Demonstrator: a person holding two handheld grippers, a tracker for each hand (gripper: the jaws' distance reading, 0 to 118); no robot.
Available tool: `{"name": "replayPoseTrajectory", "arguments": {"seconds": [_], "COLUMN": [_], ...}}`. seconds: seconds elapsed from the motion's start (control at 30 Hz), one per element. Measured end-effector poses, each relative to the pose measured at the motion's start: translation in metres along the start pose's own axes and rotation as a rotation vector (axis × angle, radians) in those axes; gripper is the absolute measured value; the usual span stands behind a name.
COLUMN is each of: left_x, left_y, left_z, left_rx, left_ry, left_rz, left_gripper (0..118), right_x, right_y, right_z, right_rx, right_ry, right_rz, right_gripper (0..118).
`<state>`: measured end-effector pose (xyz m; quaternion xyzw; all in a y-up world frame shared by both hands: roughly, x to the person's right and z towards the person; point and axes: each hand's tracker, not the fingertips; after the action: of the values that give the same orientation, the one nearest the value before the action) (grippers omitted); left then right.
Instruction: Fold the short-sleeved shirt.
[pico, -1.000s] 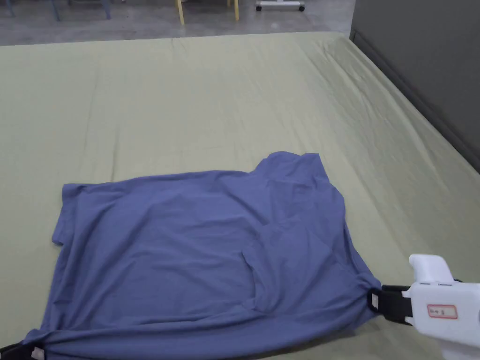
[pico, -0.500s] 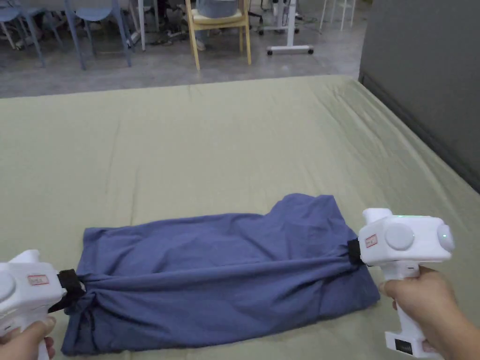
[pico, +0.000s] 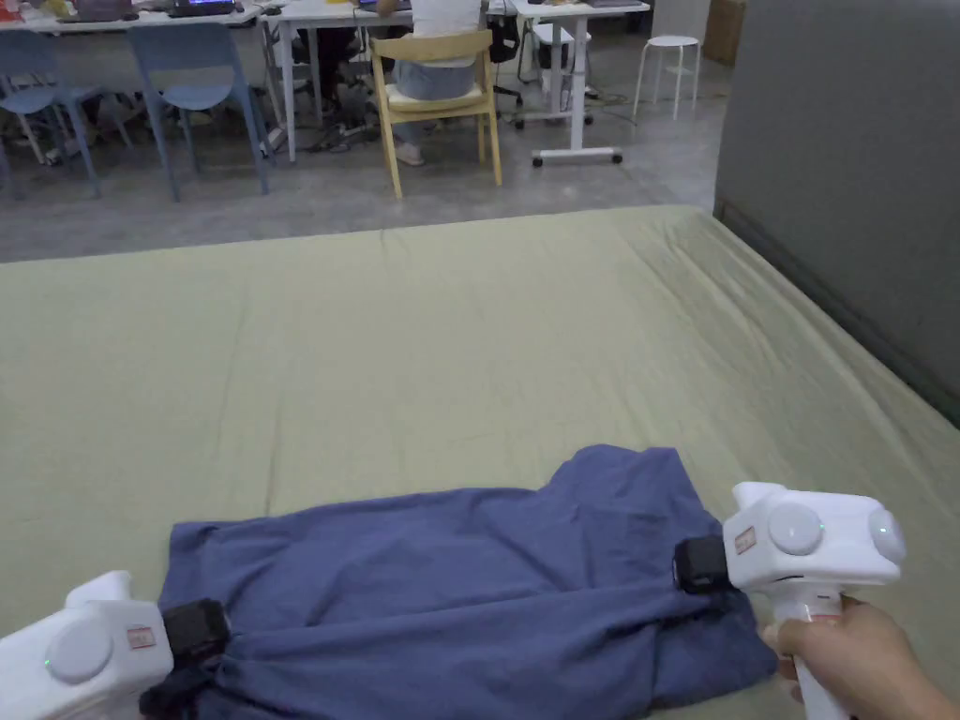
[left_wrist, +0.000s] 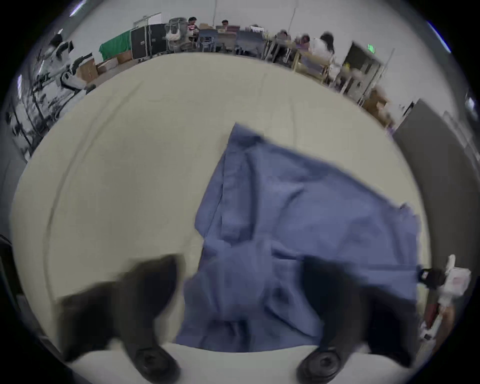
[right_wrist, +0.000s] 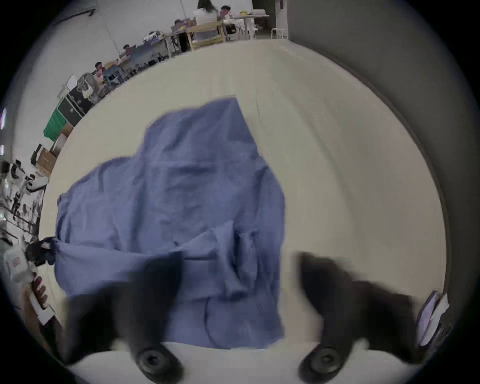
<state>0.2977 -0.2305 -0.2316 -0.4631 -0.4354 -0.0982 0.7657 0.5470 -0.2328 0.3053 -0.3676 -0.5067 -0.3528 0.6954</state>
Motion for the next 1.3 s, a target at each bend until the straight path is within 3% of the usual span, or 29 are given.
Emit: {"name": "replayPoseTrajectory", "arguments": {"seconds": [0.07,0.2,0.23,0.27,0.3,0.33,0.37,0.5,0.53,0.57,0.6,0.63,0.67,0.8,0.83,0.87,0.93,0.97,1.0,1.03,1.07,1.13,1.2,1.23,1.27,1.3], "left_x": [-0.007,-0.013,-0.014,-0.017,-0.020,-0.023,-0.029,-0.040,-0.041,-0.043,-0.043,-0.041,-0.039,-0.015,-0.012,-0.010,-0.007,-0.008,-0.003,-0.006,-0.001,-0.003,0.000,-0.004,-0.010,-0.015], "left_y": [-0.010,-0.061,-0.077,-0.097,-0.114,-0.128,-0.142,-0.161,-0.155,-0.145,-0.134,-0.119,-0.103,-0.060,-0.056,-0.056,-0.058,-0.060,-0.062,-0.059,-0.059,-0.062,-0.064,-0.063,-0.061,-0.060], "left_z": [0.048,0.103,0.107,0.109,0.111,0.111,0.101,0.093,0.090,0.086,0.078,0.065,0.075,0.026,0.018,-0.002,-0.027,-0.026,-0.018,-0.022,-0.017,-0.009,-0.002,0.001,0.005,0.009], "left_rx": [0.182,0.062,0.008,-0.038,-0.055,-0.078,-0.126,-0.127,-0.085,-0.040,-0.010,-0.011,0.141,0.013,-0.003,-0.036,-0.089,-0.076,-0.046,-0.007,0.009,-0.018,-0.027,-0.026,-0.021,-0.020], "left_ry": [-0.113,-0.179,-0.150,-0.104,-0.065,-0.046,-0.031,-0.054,-0.022,0.006,0.036,0.060,0.002,0.152,0.177,0.182,0.199,0.120,0.027,0.085,0.134,0.071,0.034,0.042,0.039,0.033], "left_rz": [0.028,-0.007,-0.029,-0.054,-0.061,-0.062,-0.064,-0.028,-0.048,-0.074,-0.097,-0.113,-0.095,-0.249,-0.270,-0.299,-0.325,-0.315,-0.274,-0.297,-0.387,-0.378,-0.315,-0.294,-0.262,-0.235], "left_gripper": [118,118,118,107,70,10,0,0,28,105,118,118,118,118,118,106,50,50,39,39,11,7,7,7,7,7], "right_x": [-0.004,-0.011,-0.012,-0.015,-0.022,-0.028,-0.032,-0.037,-0.039,-0.045,-0.047,-0.050,-0.045,-0.033,-0.035,-0.030,-0.021,-0.020,-0.015,-0.010,-0.005,-0.003,0.007,0.009,0.010,0.011], "right_y": [-0.012,-0.067,-0.085,-0.106,-0.124,-0.141,-0.160,-0.194,-0.196,-0.200,-0.198,-0.196,-0.191,-0.173,-0.174,-0.171,-0.164,-0.163,-0.157,-0.153,-0.147,-0.135,-0.113,-0.103,-0.092,-0.082], "right_z": [0.040,0.100,0.108,0.114,0.121,0.121,0.124,0.116,0.116,0.123,0.125,0.129,0.128,0.134,0.135,0.132,0.124,0.119,0.114,0.110,0.104,0.094,0.072,0.063,0.050,0.033], "right_rx": [0.203,0.221,0.214,0.210,0.199,0.173,0.147,0.069,0.060,0.077,0.080,0.089,0.101,0.131,0.137,0.134,0.119,0.117,0.113,0.111,0.115,0.118,0.115,0.094,0.076,0.009], "right_ry": [0.026,0.082,0.124,0.163,0.151,0.159,0.180,0.278,0.286,0.279,0.282,0.277,0.281,0.255,0.234,0.215,0.171,0.148,0.125,0.108,0.095,0.081,0.194,0.193,0.138,0.100], "right_rz": [0.069,0.134,0.145,0.144,0.150,0.160,0.201,0.223,0.248,0.286,0.312,0.343,0.344,0.307,0.284,0.259,0.238,0.233,0.219,0.208,0.200,0.183,0.119,0.076,0.042,0.042], "right_gripper": [117,116,110,74,19,3,3,3,3,3,3,3,3,3,3,3,3,3,3,3,3,3,3,20,87,118]}}
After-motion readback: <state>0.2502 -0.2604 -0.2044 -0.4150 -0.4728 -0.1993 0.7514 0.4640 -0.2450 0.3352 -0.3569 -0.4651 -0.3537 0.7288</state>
